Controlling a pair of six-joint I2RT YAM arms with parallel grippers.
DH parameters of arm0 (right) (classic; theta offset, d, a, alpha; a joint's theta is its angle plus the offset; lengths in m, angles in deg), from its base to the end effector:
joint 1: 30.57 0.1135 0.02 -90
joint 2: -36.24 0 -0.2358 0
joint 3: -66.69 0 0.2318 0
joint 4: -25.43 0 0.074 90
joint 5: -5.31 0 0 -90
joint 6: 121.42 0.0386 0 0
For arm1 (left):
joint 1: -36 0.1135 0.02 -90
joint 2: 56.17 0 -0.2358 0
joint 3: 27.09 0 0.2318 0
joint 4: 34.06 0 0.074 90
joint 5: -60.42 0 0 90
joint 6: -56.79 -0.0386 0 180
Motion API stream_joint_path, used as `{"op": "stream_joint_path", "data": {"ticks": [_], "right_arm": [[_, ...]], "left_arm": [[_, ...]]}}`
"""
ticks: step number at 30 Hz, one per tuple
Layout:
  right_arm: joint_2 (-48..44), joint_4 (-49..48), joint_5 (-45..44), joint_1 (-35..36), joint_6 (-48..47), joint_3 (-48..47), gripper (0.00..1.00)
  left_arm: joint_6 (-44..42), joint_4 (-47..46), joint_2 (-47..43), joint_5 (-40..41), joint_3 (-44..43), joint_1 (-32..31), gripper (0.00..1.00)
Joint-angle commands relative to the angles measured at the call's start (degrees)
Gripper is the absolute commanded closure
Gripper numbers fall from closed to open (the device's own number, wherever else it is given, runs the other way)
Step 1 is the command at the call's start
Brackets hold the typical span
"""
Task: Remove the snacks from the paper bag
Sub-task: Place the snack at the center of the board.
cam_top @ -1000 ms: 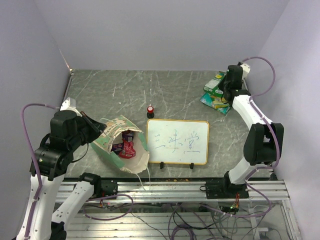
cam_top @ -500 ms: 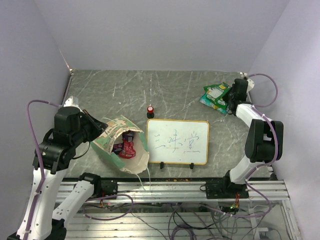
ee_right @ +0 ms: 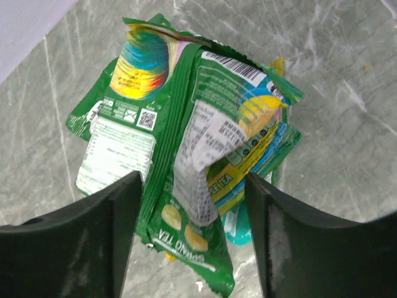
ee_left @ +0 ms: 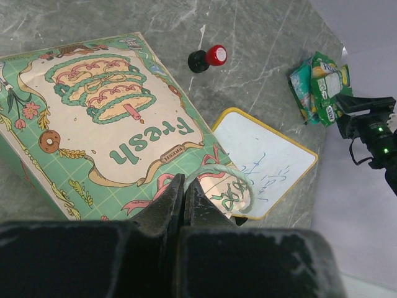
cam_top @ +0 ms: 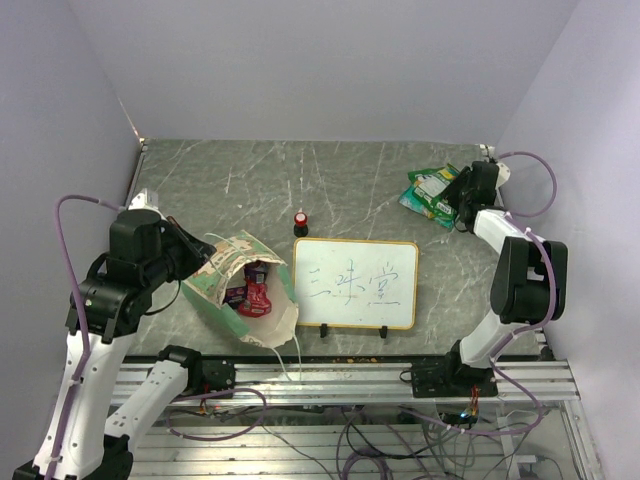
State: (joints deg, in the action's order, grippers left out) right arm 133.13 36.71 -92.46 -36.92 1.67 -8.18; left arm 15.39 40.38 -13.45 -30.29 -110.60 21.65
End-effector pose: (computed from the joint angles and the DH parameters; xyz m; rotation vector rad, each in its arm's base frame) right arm 0.3542 -0.0447 0.1991 0.7986 1.9947 0.1260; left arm 0.1123 -0.0292 0.3625 -0.6496 2.1334 -0.6355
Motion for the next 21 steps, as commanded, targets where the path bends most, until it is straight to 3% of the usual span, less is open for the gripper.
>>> {"op": "stream_joint_path", "data": {"ticks": [1,6,15,21], "right_arm": [[-5.40,4.10,0.41,-0.68,-1.94,0.17,0.22],[-12.58,8.05,-1.02,-0.68,-3.21,4.10,0.03],[-26.90,13.62,12.11,2.49,-1.21,11.53,0.05],[-30.70,16.76,9.69,14.50,-5.39,5.38,0.07]], "left_arm": [[-2.51,0.07,1.15,-0.56,-3.16,-0.15,0.93],[-3.76,0.44,0.86,-1.40,-2.66,-0.15,0.93],[-1.35,0.43,-2.71,-6.32,2.45,-0.15,0.93],[0.37,1.55,-5.37,-7.27,3.07,-0.15,0.93]]}}
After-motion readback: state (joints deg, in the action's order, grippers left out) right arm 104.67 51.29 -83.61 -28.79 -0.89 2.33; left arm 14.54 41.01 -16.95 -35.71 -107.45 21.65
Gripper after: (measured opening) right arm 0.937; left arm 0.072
